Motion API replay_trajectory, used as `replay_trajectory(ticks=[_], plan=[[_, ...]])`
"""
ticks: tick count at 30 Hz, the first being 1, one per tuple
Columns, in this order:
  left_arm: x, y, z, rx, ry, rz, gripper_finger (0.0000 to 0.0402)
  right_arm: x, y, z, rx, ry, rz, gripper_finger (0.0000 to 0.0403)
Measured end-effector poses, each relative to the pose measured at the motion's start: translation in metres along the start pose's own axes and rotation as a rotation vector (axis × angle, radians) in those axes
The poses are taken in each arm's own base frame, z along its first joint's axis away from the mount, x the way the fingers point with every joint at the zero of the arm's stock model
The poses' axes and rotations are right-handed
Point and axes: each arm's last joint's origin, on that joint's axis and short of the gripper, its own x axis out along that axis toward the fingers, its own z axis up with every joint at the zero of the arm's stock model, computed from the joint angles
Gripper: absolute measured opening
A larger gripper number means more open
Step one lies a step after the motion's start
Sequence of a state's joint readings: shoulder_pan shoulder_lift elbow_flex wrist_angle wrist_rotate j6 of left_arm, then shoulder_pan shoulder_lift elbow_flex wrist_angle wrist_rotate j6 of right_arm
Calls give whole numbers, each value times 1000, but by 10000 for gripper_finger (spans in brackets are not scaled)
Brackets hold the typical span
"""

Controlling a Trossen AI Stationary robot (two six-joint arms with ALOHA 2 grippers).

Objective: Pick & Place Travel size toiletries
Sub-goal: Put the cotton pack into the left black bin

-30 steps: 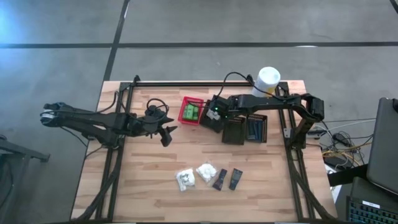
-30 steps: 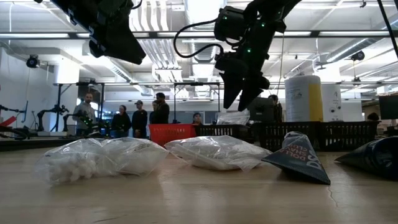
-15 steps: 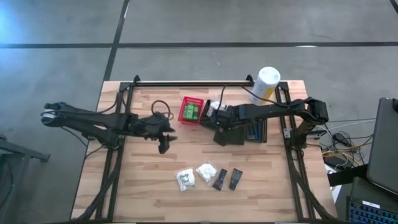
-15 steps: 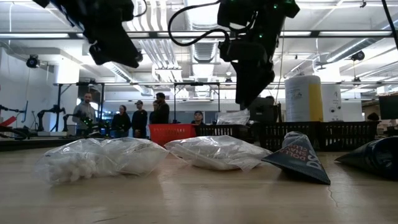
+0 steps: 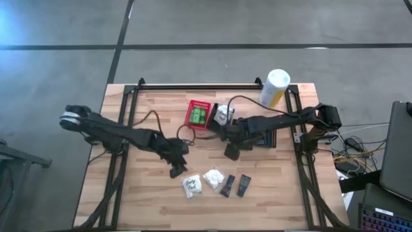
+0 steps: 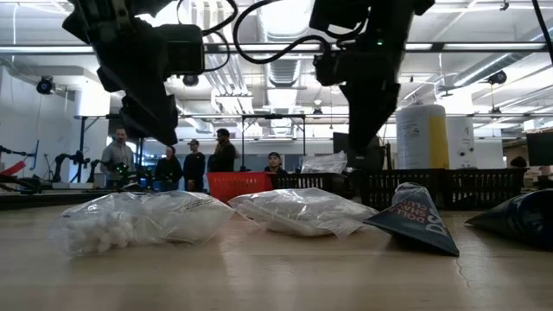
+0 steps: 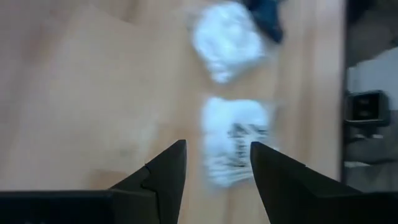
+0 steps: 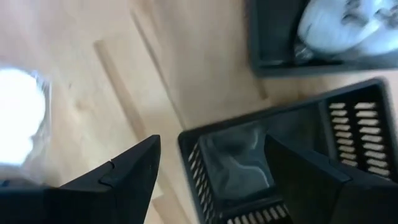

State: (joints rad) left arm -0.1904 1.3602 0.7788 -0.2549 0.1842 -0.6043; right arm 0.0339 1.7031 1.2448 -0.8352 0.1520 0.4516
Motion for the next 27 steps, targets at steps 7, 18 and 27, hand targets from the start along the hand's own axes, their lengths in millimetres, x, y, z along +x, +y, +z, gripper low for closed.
replay_trajectory(ticks=[7,18,27], plan=[[29,-16,-11,21,35,-63,183,1,11,-23,-9,20,5,293],[70,-17,-28,-4,104,70,184,-7,23,-50,50,-87,98,337],[87,-15,-27,19,112,104,177,-4,27,-58,51,-117,131,363]])
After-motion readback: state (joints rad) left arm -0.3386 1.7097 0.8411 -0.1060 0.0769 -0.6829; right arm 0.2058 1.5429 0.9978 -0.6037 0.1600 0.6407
